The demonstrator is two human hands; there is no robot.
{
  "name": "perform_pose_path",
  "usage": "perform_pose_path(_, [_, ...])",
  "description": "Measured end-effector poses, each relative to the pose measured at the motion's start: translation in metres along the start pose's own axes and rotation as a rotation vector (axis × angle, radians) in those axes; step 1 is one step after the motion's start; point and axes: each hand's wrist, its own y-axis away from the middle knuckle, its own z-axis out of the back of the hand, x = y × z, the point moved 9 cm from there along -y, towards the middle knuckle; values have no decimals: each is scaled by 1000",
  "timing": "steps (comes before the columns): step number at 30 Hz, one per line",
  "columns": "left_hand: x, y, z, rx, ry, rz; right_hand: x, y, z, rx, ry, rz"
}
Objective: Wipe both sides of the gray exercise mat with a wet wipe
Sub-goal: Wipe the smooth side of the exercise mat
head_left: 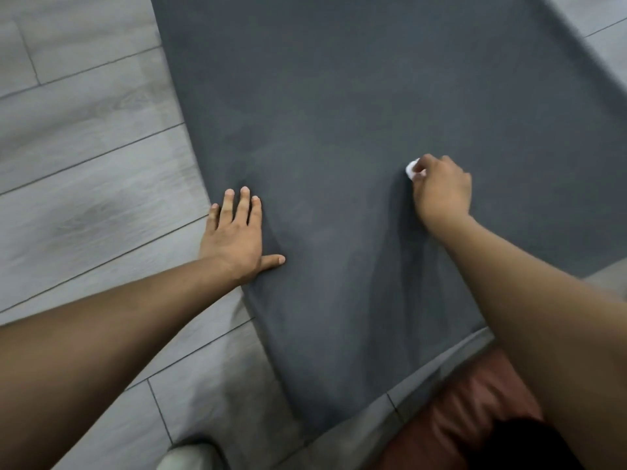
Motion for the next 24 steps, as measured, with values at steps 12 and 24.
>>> perform_pose_path(12, [-10,16,23,-185,-44,-29,154,194,-34,242,-296,502])
perform_pose_path(24, [-35,44,6,105,-126,-169,33,89,-6,7,-135,-64])
